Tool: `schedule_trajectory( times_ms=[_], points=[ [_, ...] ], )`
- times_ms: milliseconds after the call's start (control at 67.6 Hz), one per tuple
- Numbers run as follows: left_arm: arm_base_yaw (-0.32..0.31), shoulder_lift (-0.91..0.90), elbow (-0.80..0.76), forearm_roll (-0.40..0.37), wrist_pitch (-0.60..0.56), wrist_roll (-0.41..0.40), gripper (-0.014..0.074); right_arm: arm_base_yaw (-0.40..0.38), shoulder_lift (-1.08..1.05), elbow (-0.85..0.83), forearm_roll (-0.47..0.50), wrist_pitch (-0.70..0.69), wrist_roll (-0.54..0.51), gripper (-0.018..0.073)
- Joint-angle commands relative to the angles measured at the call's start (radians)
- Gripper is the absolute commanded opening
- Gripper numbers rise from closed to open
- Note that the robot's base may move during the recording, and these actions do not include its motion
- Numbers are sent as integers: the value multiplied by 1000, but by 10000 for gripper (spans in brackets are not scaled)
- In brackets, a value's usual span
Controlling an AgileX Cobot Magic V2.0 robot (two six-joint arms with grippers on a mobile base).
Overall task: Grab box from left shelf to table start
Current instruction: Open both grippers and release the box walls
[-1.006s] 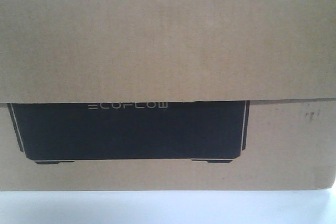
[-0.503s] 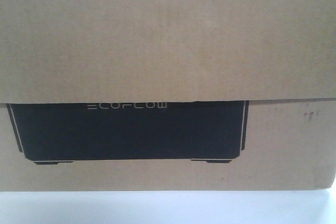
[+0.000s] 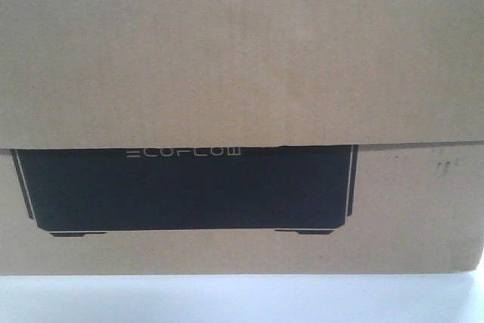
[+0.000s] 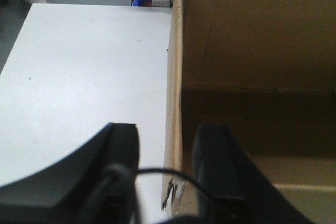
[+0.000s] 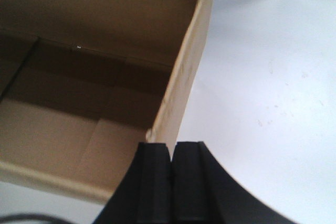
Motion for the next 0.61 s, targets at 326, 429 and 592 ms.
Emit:
schedule_trajectory(
  times_ms=[326,429,592],
  points=[
    [-64,-370,418,15,-312,0,-99,-5,-464,493,-50,-369,-5,57],
    [-66,-491,497,15,-339,-6,-99,-5,-611,607,-50,-450,-5,57],
    [-66,-640,572,15,-351,0,-99,-5,-767,702,-50,-495,-5,57]
  ],
)
